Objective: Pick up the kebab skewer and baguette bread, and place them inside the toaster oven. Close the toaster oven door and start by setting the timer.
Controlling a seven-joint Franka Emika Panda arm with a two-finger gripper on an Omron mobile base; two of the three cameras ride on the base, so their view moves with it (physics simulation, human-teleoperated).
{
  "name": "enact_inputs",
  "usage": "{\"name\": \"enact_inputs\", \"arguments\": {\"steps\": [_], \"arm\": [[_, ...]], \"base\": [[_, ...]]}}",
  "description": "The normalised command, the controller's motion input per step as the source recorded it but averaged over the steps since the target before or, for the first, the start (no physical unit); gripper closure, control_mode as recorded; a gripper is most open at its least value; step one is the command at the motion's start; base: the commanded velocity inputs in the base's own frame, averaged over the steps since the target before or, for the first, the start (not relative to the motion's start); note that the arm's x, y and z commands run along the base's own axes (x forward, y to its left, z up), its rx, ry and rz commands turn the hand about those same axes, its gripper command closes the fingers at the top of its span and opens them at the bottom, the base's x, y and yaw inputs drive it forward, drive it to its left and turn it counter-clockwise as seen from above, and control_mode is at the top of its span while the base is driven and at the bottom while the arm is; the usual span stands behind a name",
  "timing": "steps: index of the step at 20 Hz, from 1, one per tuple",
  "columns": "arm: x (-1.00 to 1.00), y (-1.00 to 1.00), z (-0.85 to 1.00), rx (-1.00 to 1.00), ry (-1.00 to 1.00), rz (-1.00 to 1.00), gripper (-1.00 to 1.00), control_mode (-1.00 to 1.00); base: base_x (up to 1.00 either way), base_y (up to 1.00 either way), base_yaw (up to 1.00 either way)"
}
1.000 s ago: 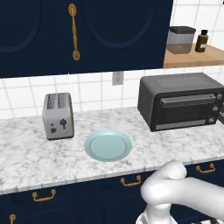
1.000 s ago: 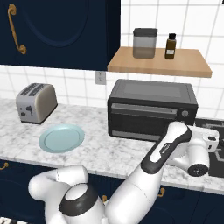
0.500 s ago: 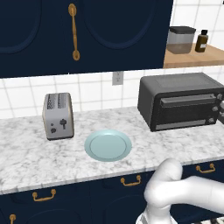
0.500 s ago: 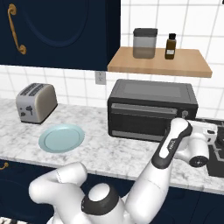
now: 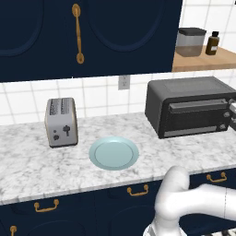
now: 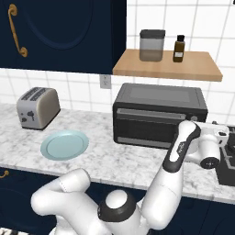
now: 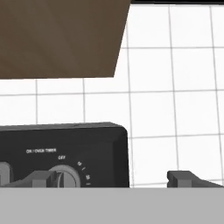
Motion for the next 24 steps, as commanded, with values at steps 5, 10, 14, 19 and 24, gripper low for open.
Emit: {"name": "enact_inputs", "arguments": {"steps": [5, 10, 14, 19, 24], "arm": [[0.17, 0.00, -0.07, 0.00, 0.00, 0.00, -1.00, -1.00], [0.00, 0.00, -0.10, 0.00, 0.00, 0.00, -1.00, -1.00], [0.00, 0.00, 0.00, 0.00, 0.00, 0.00, -1.00, -1.00], [0.04, 0.01, -0.05, 0.00, 0.00, 0.00, -1.00, -1.00], [-0.04, 0.07, -0.01, 0.00, 0.00, 0.00, -1.00, -1.00]], "base": [[0.00, 0.00, 0.00], [0.00, 0.00, 0.00], [0.00, 0.00, 0.00], [0.00, 0.00, 0.00], [0.00, 0.00, 0.00]]}}
